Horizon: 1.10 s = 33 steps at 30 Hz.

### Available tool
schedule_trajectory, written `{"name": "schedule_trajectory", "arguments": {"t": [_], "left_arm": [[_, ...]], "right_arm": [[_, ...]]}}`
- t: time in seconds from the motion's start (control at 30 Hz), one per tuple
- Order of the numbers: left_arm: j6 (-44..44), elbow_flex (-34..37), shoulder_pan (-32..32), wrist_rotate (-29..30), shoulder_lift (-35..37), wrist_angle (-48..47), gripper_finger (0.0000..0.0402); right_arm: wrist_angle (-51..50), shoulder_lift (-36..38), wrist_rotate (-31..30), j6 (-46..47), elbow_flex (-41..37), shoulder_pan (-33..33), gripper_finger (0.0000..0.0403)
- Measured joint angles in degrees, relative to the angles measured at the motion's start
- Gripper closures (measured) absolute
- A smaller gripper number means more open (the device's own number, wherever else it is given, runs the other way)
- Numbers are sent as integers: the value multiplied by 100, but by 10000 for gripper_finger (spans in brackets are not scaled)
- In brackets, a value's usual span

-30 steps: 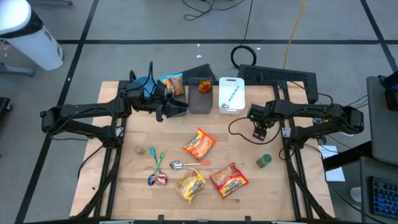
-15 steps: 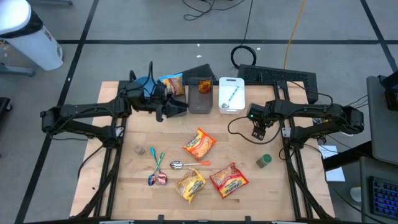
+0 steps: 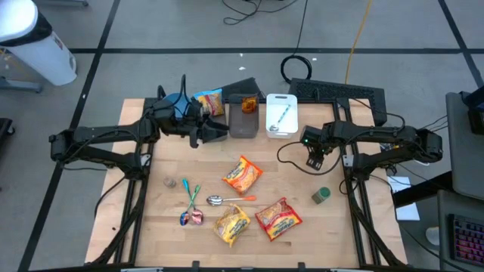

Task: Pick & Place Food Item
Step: Put the violet seasoning bottle into the right black bin

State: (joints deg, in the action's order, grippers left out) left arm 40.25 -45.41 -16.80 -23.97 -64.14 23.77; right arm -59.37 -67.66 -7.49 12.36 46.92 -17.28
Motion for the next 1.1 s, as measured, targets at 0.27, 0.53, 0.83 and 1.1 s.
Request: {"name": "schedule_trajectory", "arguments": {"t": [0.27, 0.53, 0.83, 1.1], "left_arm": [[2, 0, 0, 0, 0, 1, 215], [-5, 0, 0, 0, 0, 0, 215], [213, 0, -296, -456, 2, -100, 215], [78, 0, -530, -605, -4, -160, 215]], "right_arm": [[-4, -3, 146, 0, 36, -2, 198], [79, -7, 168, 0, 548, 0, 196], [86, -7, 178, -182, 1764, 0, 196], [295, -369, 754, -273, 3188, 0, 196]]}}
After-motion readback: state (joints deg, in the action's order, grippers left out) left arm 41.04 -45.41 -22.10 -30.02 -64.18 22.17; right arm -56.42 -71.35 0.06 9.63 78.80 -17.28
